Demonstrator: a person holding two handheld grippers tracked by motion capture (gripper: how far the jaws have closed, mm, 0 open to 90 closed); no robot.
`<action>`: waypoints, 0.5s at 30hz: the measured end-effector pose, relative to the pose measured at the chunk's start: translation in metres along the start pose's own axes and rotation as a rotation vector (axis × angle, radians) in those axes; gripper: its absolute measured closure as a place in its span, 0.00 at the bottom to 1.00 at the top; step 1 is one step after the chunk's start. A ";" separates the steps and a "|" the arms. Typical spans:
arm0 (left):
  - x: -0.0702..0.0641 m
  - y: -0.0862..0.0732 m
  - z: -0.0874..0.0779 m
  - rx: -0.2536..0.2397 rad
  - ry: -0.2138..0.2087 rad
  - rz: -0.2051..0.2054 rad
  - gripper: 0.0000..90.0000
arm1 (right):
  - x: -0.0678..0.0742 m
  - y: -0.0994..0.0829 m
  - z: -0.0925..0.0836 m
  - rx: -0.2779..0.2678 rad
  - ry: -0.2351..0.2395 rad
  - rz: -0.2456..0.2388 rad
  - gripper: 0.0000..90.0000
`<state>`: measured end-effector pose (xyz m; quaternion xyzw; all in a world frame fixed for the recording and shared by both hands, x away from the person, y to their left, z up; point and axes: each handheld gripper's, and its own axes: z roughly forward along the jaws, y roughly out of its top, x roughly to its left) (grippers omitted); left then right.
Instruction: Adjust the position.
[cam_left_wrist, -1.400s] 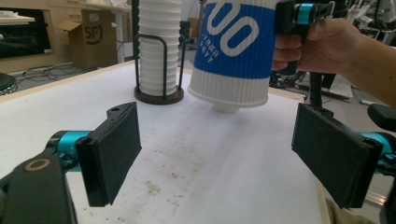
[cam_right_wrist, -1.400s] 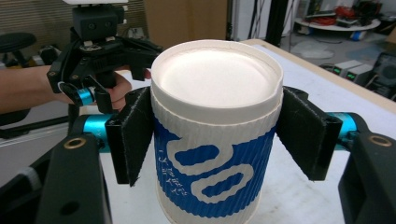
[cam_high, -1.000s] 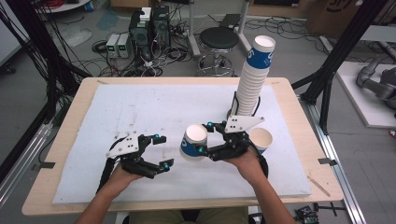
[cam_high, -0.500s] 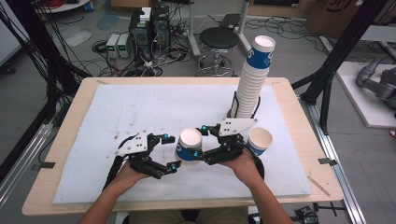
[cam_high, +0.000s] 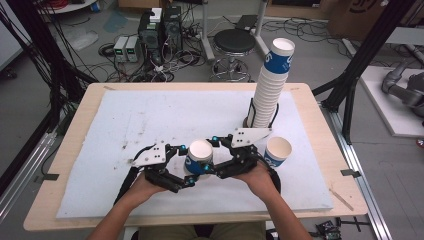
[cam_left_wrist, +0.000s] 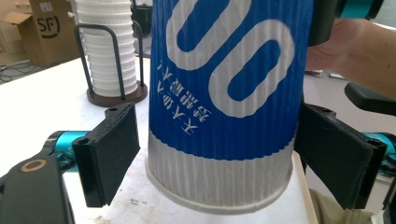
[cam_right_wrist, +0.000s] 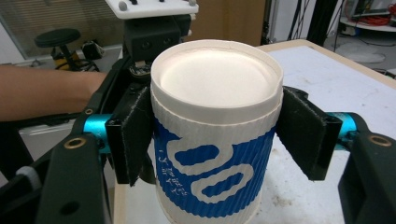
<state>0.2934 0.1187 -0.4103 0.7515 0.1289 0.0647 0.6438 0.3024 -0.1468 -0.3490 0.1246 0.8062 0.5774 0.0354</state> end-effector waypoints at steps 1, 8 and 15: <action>0.000 0.000 0.000 0.001 -0.005 -0.003 0.16 | 0.000 0.000 0.000 -0.001 0.003 -0.001 0.34; -0.001 -0.001 0.003 0.011 -0.015 0.000 0.19 | 0.000 0.000 0.002 -0.008 0.012 0.006 0.34; 0.000 -0.001 0.003 0.037 -0.012 0.018 0.29 | 0.000 -0.004 0.002 -0.004 0.005 0.023 0.35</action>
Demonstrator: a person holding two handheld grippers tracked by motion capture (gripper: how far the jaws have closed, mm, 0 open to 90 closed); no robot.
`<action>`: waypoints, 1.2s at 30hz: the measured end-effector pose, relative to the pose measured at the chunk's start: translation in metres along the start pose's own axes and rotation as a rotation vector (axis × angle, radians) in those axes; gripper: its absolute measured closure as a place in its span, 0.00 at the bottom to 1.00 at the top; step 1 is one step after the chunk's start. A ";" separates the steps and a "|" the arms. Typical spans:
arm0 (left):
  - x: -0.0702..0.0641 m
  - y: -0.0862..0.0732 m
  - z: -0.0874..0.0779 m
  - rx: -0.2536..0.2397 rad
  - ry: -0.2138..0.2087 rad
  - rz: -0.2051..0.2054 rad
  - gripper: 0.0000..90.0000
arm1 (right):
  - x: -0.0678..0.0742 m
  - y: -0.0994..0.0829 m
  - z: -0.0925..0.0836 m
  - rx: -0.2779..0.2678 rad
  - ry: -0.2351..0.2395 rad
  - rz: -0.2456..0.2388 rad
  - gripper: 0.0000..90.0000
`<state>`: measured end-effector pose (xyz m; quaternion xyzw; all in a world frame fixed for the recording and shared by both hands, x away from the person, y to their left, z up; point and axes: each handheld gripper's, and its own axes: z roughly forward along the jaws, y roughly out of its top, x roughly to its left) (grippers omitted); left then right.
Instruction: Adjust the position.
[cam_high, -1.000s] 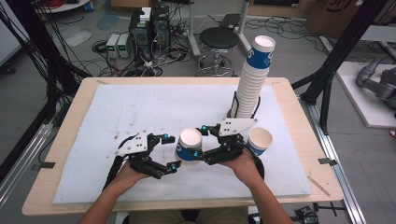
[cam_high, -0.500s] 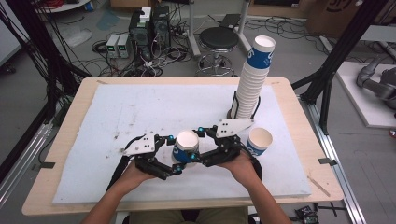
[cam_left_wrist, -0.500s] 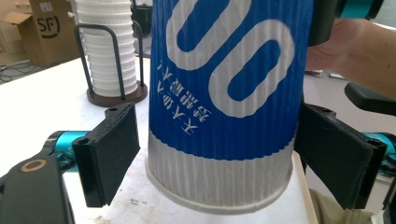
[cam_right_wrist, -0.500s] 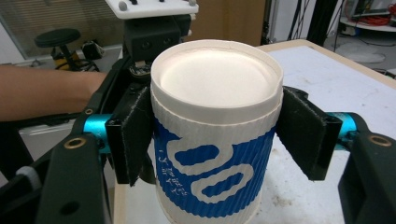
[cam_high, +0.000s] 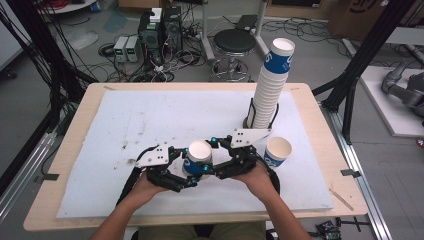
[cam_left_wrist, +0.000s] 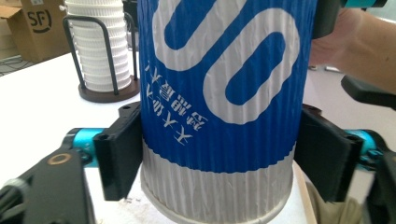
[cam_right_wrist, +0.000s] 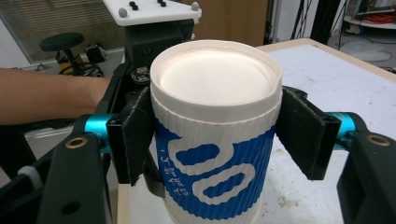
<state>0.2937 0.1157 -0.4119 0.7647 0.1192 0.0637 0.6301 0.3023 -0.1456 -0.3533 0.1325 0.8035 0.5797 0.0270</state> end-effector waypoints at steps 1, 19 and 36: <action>0.000 0.000 0.000 0.004 0.006 0.003 0.30 | 0.000 0.000 0.000 -0.003 -0.004 -0.005 0.35; 0.012 0.014 -0.018 0.147 0.020 -0.008 0.31 | -0.002 0.005 -0.018 -0.041 -0.059 -0.002 0.21; 0.017 0.048 -0.022 0.383 -0.042 0.074 0.31 | -0.007 0.006 -0.028 0.071 -0.027 -0.052 0.21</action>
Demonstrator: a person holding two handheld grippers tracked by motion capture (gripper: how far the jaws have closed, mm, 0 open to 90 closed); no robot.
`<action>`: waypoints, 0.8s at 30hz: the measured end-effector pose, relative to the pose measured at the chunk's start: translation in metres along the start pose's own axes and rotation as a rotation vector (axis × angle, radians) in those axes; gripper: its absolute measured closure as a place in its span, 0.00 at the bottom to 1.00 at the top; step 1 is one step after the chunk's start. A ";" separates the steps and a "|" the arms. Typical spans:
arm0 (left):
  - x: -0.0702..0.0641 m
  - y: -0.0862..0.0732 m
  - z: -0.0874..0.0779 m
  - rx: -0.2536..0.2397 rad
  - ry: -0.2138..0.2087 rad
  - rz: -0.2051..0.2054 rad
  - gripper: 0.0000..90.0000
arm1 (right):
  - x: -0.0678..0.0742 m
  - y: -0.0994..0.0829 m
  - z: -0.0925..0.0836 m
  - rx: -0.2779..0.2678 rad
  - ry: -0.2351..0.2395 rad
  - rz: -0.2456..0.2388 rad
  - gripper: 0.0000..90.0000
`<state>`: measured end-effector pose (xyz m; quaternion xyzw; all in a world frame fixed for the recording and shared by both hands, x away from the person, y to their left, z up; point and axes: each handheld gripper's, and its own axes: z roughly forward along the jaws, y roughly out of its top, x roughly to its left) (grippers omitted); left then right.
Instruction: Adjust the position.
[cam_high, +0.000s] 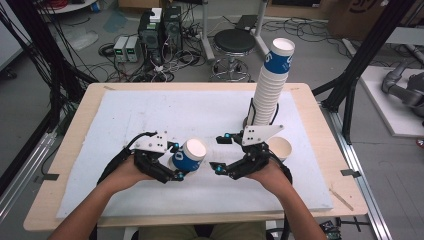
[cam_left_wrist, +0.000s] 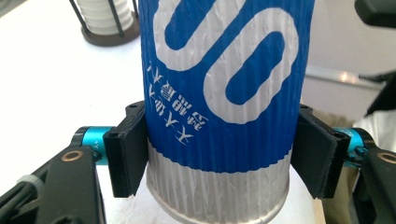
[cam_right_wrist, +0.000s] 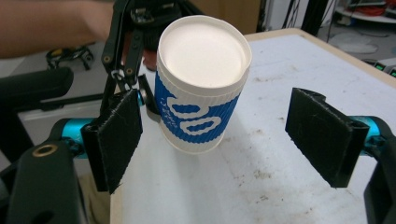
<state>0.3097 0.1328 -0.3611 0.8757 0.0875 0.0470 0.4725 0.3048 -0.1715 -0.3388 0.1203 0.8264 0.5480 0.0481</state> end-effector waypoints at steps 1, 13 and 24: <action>0.000 0.002 0.000 0.016 -0.003 0.007 0.31 | 0.000 0.001 0.000 0.009 0.000 -0.006 0.21; -0.002 0.014 0.005 0.143 -0.044 0.030 0.31 | 0.001 0.015 0.010 0.125 0.044 -0.089 0.21; -0.005 0.014 0.014 0.166 -0.069 0.043 0.31 | 0.002 0.030 0.031 0.221 0.107 -0.142 0.21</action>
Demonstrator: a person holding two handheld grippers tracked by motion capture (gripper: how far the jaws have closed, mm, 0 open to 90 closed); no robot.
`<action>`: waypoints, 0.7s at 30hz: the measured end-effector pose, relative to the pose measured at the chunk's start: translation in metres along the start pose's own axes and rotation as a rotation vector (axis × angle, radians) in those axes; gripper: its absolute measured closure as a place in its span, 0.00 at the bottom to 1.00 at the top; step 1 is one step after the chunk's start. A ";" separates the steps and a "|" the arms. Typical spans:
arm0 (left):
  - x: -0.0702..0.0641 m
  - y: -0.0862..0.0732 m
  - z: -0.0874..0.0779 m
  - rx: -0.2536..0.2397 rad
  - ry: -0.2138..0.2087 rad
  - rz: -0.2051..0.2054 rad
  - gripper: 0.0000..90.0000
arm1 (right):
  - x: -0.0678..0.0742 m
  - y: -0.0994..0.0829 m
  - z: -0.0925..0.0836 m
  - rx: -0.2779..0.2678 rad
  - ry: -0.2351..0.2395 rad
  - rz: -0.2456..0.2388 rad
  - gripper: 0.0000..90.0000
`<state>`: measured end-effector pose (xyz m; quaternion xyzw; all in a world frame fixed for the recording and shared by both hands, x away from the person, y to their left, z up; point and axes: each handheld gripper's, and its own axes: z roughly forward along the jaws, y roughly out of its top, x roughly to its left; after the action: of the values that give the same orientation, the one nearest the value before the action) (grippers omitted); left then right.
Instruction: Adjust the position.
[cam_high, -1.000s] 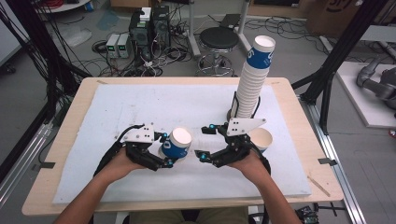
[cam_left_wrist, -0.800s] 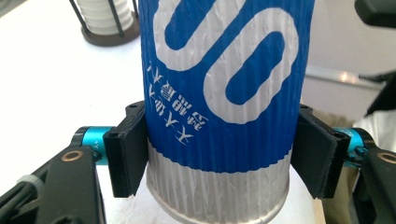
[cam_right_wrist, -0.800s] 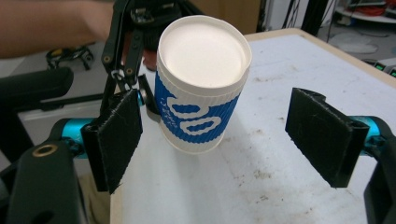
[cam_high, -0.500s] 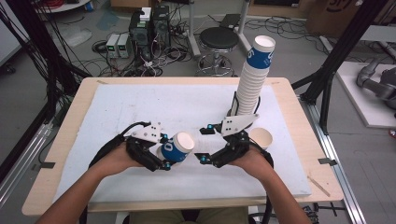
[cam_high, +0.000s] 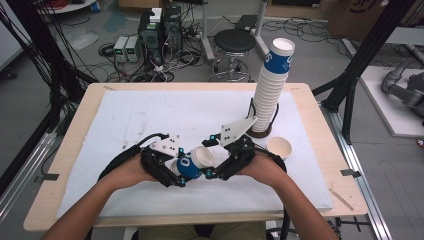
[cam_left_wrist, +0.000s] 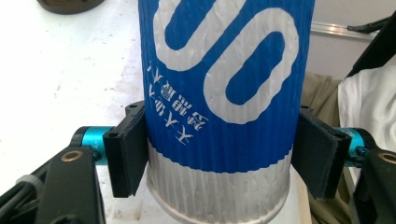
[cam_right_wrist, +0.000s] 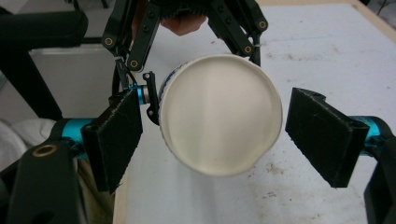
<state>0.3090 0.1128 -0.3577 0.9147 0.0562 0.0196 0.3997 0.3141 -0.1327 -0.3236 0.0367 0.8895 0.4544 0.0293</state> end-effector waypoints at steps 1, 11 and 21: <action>0.000 0.000 0.001 0.009 -0.004 0.005 0.31 | -0.001 0.001 0.002 0.011 0.004 -0.009 0.21; -0.002 0.001 0.008 0.019 -0.025 -0.003 0.31 | 0.001 0.012 0.024 0.144 0.059 -0.061 0.21; -0.003 0.000 0.011 0.032 -0.044 0.018 0.31 | -0.003 0.010 0.027 0.194 0.103 -0.049 0.34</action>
<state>0.3070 0.1046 -0.3652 0.9217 0.0392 0.0020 0.3858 0.3194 -0.1054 -0.3313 -0.0056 0.9304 0.3665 -0.0093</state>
